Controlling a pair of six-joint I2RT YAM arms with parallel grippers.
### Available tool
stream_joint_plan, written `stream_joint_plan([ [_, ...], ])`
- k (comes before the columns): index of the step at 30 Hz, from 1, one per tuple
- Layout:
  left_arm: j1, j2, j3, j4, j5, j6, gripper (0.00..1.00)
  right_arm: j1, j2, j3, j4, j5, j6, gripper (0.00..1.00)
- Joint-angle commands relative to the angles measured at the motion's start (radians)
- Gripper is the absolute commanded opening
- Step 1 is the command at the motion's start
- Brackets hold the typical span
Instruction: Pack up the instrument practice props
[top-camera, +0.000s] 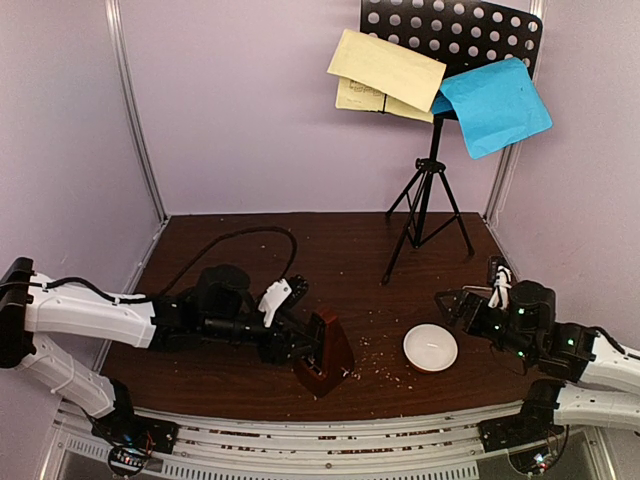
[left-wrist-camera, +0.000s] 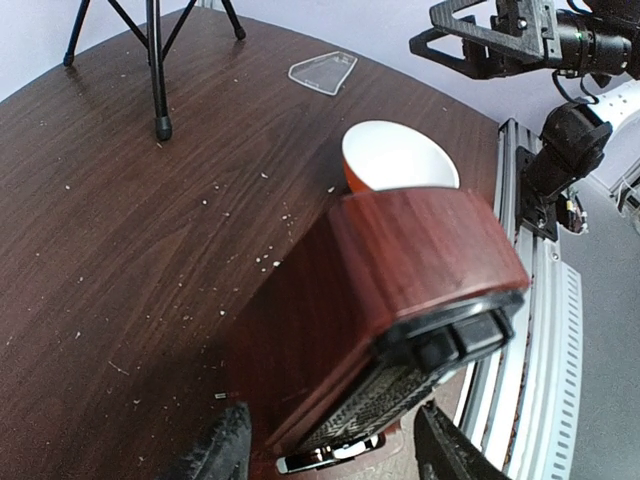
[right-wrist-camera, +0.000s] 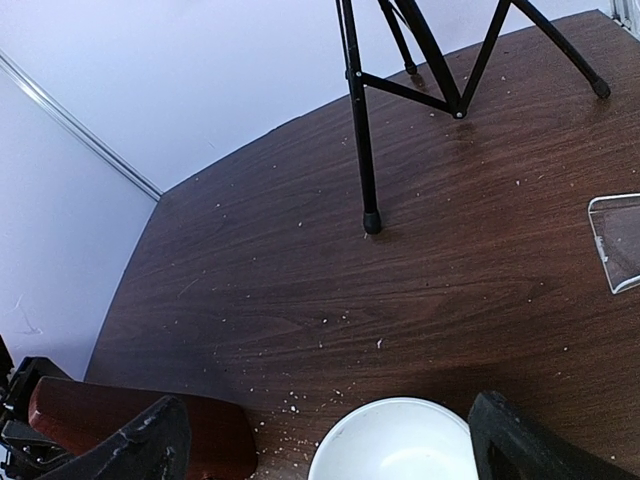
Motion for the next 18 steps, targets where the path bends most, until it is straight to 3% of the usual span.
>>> stream_joint_plan([
  [1,-0.006,0.009,0.019,0.052,-0.031,0.001,0.58,-0.004,0.023,-0.013,0.047,-0.018,0.012,1.0],
  [18,-0.006,0.024,0.029,0.052,-0.003,-0.011,0.43,-0.004,0.063,-0.025,0.081,-0.027,0.011,1.0],
])
